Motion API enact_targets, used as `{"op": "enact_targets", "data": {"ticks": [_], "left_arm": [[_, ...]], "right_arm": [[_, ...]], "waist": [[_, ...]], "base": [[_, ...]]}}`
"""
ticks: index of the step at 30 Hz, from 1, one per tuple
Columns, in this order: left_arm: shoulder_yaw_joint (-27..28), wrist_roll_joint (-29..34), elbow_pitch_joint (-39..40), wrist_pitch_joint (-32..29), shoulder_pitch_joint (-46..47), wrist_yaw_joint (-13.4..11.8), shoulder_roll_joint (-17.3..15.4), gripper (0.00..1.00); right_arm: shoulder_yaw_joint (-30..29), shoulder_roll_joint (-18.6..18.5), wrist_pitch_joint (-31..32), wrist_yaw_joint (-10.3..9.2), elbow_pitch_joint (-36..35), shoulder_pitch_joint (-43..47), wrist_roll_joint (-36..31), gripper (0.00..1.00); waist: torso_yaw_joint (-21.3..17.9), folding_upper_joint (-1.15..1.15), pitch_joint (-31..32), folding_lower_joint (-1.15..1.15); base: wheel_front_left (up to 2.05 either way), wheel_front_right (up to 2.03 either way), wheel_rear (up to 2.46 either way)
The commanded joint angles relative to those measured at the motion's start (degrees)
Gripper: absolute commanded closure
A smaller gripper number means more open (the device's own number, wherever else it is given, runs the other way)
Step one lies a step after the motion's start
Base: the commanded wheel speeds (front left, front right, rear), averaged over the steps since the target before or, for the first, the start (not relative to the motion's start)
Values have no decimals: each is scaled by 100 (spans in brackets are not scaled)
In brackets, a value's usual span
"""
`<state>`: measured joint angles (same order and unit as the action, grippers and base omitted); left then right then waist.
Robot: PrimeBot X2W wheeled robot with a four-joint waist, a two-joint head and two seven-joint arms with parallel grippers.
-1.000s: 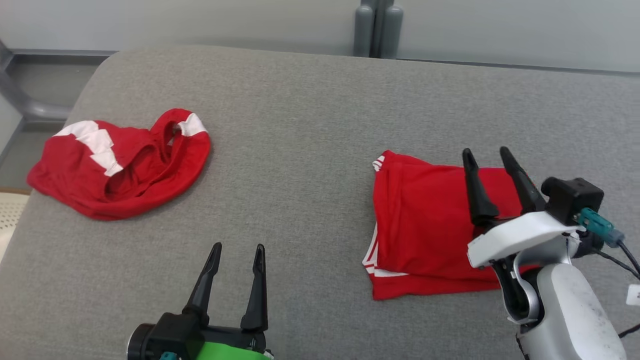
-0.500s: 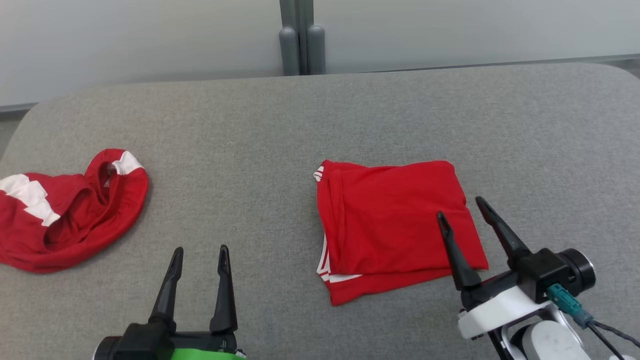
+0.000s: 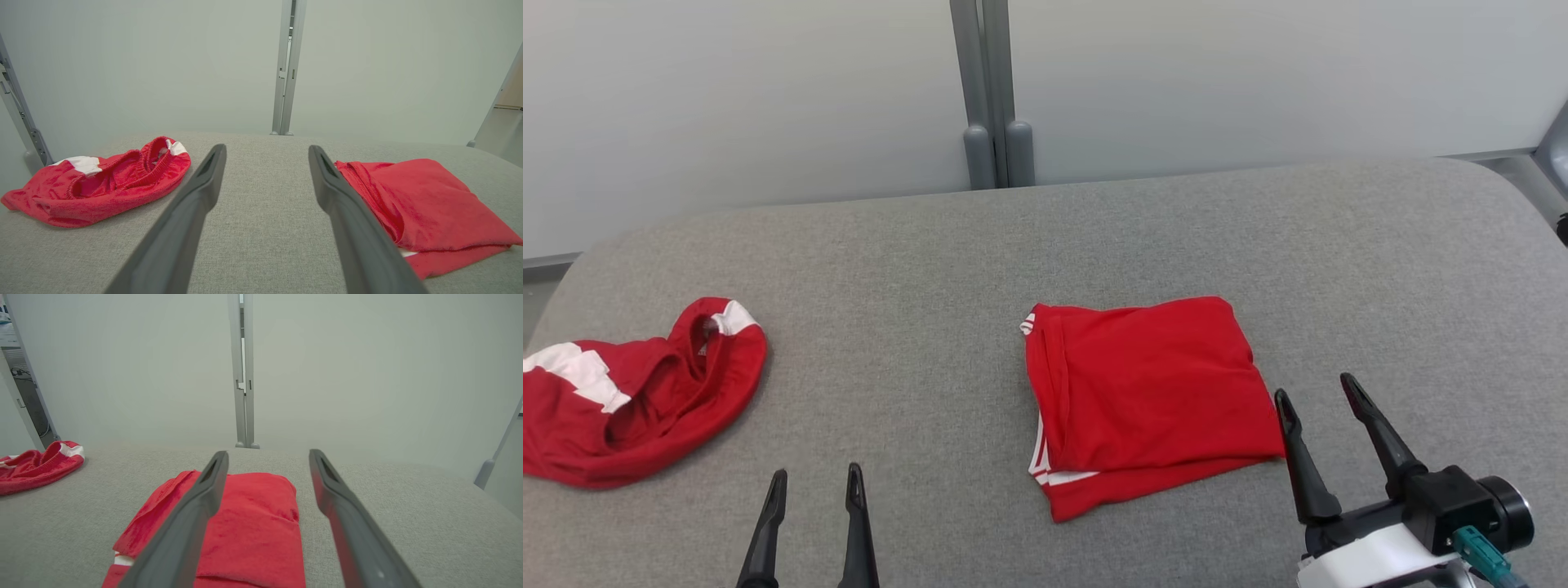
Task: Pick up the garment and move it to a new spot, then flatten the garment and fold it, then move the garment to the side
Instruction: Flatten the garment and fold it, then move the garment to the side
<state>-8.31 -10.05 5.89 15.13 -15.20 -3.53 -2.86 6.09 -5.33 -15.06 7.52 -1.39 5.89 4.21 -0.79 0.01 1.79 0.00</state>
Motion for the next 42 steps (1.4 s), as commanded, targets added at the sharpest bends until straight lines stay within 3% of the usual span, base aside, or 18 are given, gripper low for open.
{"op": "enact_targets", "data": {"ticks": [1, 31, 42], "left_arm": [[23, 15, 18, 0, -115, -35, -8, 0], [13, 137, -31, 0, -152, -9, -7, 0], [-158, 184, 21, 0, 146, 77, -7, 0]], "right_arm": [[-55, 20, -15, -8, 30, 91, -24, 0], [21, 96, -16, -8, 342, 151, 48, 0], [149, -10, -16, -8, 438, -241, 386, 0]], "waist": [[1, -1, 69, 0], [123, -1, 113, 0], [231, -1, -268, 0]], "base": [[0, 0, 0], [0, 0, 0], [0, 0, 0]]}}
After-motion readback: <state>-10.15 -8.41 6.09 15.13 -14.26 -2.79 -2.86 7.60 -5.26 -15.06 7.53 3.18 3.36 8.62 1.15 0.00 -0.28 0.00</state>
